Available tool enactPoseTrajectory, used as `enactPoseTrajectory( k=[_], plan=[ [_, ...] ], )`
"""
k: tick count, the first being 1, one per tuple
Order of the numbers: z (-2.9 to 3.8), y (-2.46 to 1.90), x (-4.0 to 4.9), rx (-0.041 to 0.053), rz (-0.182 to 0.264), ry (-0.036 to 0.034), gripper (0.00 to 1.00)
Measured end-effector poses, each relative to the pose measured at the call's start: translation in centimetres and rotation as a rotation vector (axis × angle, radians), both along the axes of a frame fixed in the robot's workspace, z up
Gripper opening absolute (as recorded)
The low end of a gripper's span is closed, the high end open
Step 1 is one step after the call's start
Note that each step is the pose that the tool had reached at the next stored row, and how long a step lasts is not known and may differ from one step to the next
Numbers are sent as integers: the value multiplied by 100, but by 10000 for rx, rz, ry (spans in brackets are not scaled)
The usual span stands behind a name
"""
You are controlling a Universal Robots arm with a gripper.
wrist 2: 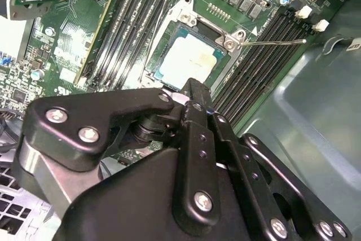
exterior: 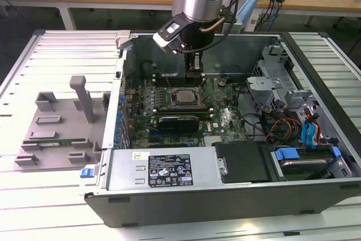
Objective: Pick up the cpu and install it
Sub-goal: 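Close the cpu cover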
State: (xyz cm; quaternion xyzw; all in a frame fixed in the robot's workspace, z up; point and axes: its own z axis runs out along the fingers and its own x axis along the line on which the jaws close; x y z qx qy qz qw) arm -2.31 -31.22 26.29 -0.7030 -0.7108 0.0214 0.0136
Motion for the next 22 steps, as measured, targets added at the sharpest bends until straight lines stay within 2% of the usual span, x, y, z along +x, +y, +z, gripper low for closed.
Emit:
enactPoseTrajectory(
  k=[5, 10, 12, 14, 22],
  plan=[
    [25, 0, 8, 1, 1, 1, 11],
    [29, 0, 72, -2, 0, 65, 11],
    [53, 0, 97, -1, 0, 76, 11],
    [97, 0, 112, 0, 0, 82, 11],
    [359, 0, 143, 0, -1, 97, 11]
  ],
)
